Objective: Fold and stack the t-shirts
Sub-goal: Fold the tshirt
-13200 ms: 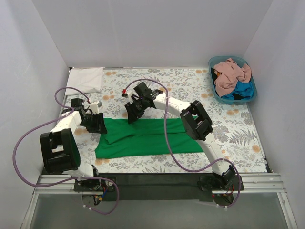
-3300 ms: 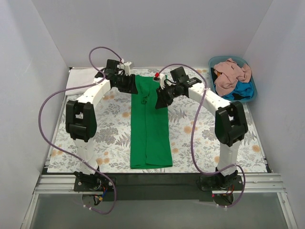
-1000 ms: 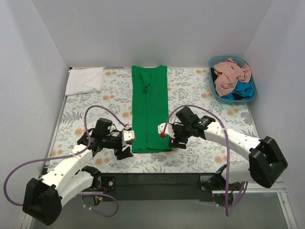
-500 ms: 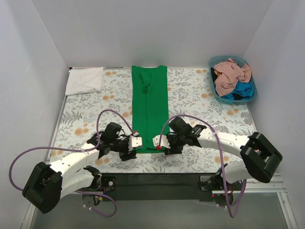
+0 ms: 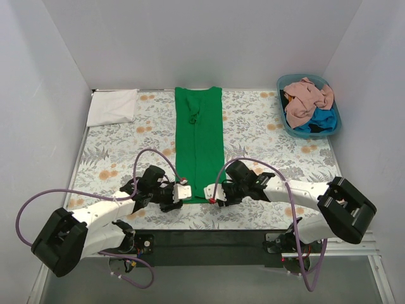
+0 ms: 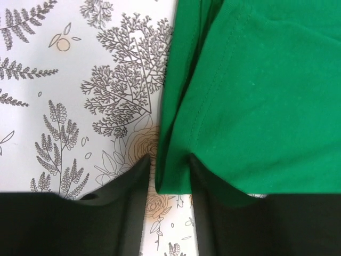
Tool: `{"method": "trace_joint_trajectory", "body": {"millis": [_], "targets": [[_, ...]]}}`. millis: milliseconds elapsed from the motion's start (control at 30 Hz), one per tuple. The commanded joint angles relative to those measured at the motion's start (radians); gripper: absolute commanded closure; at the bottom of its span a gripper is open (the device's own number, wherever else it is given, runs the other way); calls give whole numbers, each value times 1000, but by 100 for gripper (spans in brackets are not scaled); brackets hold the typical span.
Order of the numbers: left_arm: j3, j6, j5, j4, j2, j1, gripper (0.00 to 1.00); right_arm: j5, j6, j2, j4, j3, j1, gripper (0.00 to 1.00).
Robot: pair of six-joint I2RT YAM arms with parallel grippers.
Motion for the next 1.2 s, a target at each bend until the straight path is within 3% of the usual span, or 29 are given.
{"method": "trace_joint_trajectory", "body": {"millis": [0,67,100,200,367,700,1167], "targets": [[-27,47,-49,-6,20,-9,62,45,-6,18,-31,-72,26,65],[-26,45,-50,-9,20,-14,72,65,3,21,-27,-91,42,75],[-21,44,-51,-13,19,-20,76,77,11,21,-25,-94,47,85],[-8,36,-51,-35,11,-28,90,87,52,11,-30,-89,61,99],[6,24,-25,-104,-43,-32,100,96,131,-46,-76,-79,78,99],[77,-30,41,-309,-219,-32,100,65,226,-155,-199,-5,79,99],[186,-125,-19,-277,-221,-12,100,125,154,-85,-280,226,30,99]]}}
